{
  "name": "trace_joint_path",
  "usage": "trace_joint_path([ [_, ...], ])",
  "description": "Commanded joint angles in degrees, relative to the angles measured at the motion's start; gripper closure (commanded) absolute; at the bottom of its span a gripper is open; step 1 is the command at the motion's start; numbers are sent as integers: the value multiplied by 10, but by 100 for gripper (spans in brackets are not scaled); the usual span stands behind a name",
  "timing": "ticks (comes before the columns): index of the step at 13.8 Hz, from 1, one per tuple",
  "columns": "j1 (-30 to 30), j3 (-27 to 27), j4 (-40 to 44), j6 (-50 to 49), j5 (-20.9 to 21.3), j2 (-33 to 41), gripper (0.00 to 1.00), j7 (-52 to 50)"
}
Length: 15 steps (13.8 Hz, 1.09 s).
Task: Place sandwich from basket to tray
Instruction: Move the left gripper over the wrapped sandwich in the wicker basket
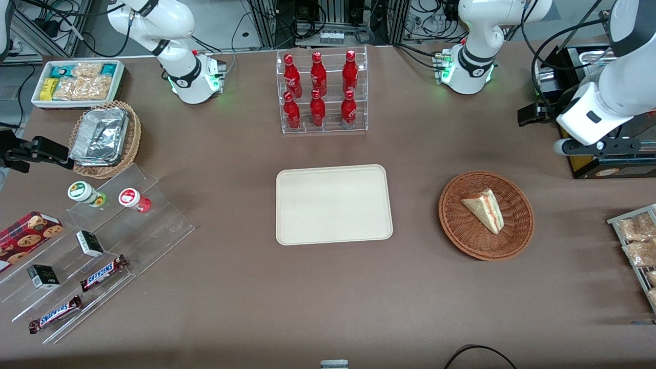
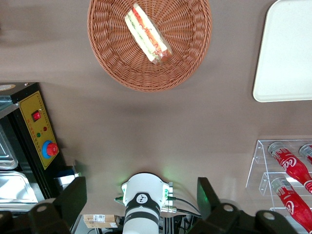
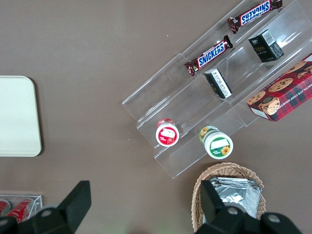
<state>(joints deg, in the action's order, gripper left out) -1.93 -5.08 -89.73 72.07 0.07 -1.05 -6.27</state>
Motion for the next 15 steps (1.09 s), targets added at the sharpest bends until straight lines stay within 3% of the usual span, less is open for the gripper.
trace_joint_path([
  [1,3,1,-5,0,-5,7,0,12],
  [5,3,1,-32,30,-4,-2,0,12],
  [13,3,2,-124,205,0,-61,0,-1],
  [15,3,2,-145,254,1,-73,0,-47],
])
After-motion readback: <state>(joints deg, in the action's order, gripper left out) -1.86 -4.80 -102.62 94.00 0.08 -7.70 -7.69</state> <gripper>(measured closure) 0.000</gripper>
